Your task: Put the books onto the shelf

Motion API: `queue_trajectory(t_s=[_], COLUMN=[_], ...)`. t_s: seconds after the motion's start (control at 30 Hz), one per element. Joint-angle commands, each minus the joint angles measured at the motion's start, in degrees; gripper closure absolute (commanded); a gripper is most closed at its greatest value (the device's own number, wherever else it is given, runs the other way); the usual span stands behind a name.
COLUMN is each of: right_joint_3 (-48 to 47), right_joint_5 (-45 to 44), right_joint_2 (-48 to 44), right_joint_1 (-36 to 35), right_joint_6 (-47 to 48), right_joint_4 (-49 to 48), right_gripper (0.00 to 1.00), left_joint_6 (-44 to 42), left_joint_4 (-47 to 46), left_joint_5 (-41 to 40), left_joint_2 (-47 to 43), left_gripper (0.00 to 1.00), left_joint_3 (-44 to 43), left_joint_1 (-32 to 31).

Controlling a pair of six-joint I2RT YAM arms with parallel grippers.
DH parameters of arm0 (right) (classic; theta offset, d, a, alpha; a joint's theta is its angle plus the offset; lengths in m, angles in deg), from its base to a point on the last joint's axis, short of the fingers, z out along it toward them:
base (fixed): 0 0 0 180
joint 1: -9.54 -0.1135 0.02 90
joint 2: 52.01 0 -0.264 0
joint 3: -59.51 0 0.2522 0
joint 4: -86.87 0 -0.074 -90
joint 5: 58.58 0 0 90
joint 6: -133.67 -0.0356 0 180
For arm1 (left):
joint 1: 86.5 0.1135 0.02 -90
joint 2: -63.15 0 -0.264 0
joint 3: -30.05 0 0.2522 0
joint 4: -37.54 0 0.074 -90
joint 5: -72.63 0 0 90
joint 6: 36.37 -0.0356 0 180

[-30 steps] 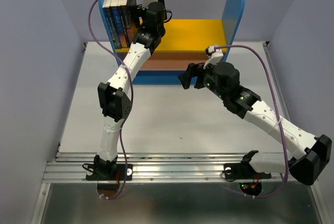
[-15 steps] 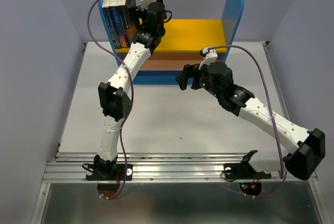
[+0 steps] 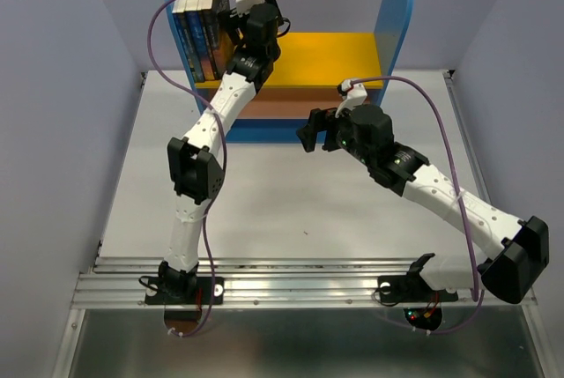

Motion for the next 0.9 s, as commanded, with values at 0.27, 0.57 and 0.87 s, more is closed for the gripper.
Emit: queue_trajectory(t_s=[0.27,0.57,0.87], right_joint_3=[-1.87,-2.13,-1.26], right_joint_5=[1.90,1.90,1.81], right_joint_2=[2.17,3.06,2.88], right_joint_1=[-0.27,-0.27,-0.27], right_joint_6=[1.38,1.82,1.73], right_joint_4=[-3.18,-3.27,-3.27], right_gripper=[0.00,0.00,0.00], left_joint_6=[-9.47,-3.07,2.12], left_joint_4=[-23.03,-20.48,-17.06], left_joint_5=[-13.19,-1.59,-0.44], left_joint_2=[2.03,1.24,2.29], left_gripper=[0.01,0.01,0.01], left_joint_3=[-3.50,2.27,6.07], left_joint_1=[3.51,4.75,4.66])
